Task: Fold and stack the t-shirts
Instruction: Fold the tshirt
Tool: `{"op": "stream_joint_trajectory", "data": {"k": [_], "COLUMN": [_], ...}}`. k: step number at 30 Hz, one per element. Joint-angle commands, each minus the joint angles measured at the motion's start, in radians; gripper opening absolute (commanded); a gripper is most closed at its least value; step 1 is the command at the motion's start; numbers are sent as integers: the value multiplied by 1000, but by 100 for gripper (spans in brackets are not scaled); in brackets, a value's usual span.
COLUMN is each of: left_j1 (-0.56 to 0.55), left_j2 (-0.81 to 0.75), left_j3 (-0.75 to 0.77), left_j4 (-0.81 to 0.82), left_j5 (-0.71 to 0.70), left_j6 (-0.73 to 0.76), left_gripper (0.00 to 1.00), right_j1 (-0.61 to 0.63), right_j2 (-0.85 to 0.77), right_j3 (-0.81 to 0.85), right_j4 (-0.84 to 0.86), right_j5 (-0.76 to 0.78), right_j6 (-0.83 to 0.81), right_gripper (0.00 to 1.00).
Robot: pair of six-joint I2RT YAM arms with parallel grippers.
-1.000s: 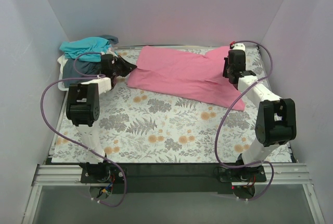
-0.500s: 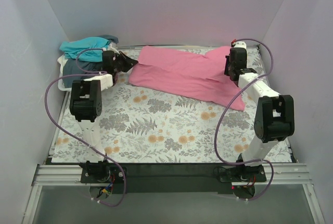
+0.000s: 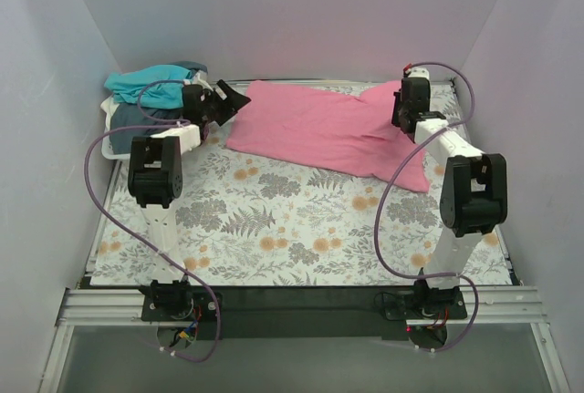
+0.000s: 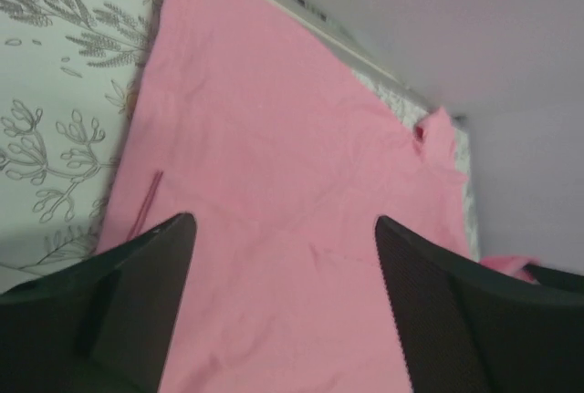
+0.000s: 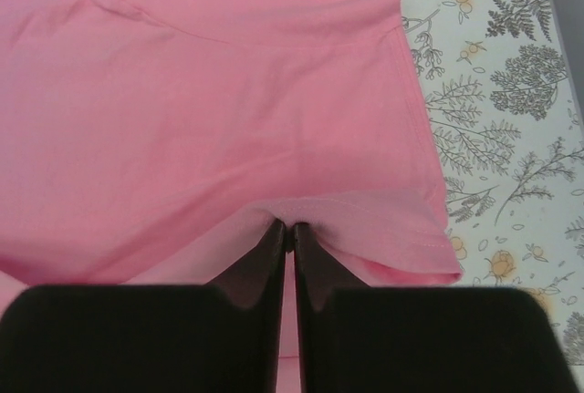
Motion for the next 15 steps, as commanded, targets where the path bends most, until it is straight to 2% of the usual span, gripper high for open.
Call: {"op": "stream_joint_trajectory", "data": {"k": [1, 3, 4, 6, 7, 11, 15], "left_j1": [-11, -19, -22, -37, -43, -77, -121], "left_j2": [-2, -11, -17, -45, -55, -120, -198], "left_j3": [66, 80, 83, 80, 71, -18, -141], "left_j4": [-37, -43, -49, -63, -78, -95, -94], "left_j5": [-40, -52, -64, -84, -100, -176, -239], "left_j6": [33, 51, 59, 94, 108, 166, 205], "left_gripper": [79, 90, 92, 93, 93, 95, 95], "right_j1": [-14, -20, -24, -34, -34, -37, -34], "right_j2": [42, 62, 68, 71, 67, 16, -71], "right_j3": [85, 120, 139, 188, 200, 200, 32], "right_j4": [4, 3, 2, -8, -10, -11, 4], "right_j5": [4, 1, -4, -10, -10, -39, -136], "right_j6": [7, 17, 17, 18, 18, 18, 41], "right_gripper": [14, 26, 38, 45, 53, 61, 61]}}
